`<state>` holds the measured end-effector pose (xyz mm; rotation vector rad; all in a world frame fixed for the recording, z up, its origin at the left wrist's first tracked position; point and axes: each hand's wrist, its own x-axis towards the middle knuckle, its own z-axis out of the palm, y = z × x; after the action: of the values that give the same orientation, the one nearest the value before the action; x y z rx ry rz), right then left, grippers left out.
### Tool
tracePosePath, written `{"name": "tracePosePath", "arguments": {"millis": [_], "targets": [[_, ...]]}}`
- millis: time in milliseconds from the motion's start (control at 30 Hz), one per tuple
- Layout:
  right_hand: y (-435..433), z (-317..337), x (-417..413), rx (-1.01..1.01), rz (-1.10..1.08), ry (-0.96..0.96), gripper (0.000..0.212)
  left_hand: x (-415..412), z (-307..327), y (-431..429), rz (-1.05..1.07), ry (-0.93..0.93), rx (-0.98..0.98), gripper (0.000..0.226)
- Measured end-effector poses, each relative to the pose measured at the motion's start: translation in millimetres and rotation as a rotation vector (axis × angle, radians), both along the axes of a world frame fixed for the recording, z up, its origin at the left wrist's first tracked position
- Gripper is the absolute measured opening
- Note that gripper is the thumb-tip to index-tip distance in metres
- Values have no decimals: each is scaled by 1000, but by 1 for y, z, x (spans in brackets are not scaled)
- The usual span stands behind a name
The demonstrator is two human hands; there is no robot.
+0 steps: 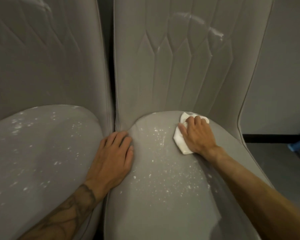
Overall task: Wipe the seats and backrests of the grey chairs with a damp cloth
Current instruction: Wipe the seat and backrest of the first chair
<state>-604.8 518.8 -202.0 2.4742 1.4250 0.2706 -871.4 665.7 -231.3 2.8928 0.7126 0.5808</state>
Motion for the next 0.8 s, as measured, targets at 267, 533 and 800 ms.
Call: {"name": "tracePosePath", "arguments": {"millis": [267, 533, 800], "targets": [[7, 1, -1, 165, -23, 190, 51, -6, 13, -1, 51, 116, -4, 44], [22, -11, -36, 206, 188, 207, 49, -25, 13, 5, 77, 172, -84, 68], [36, -11, -42, 223, 148, 197, 56, -25, 4, 6, 91, 87, -153, 61]]}}
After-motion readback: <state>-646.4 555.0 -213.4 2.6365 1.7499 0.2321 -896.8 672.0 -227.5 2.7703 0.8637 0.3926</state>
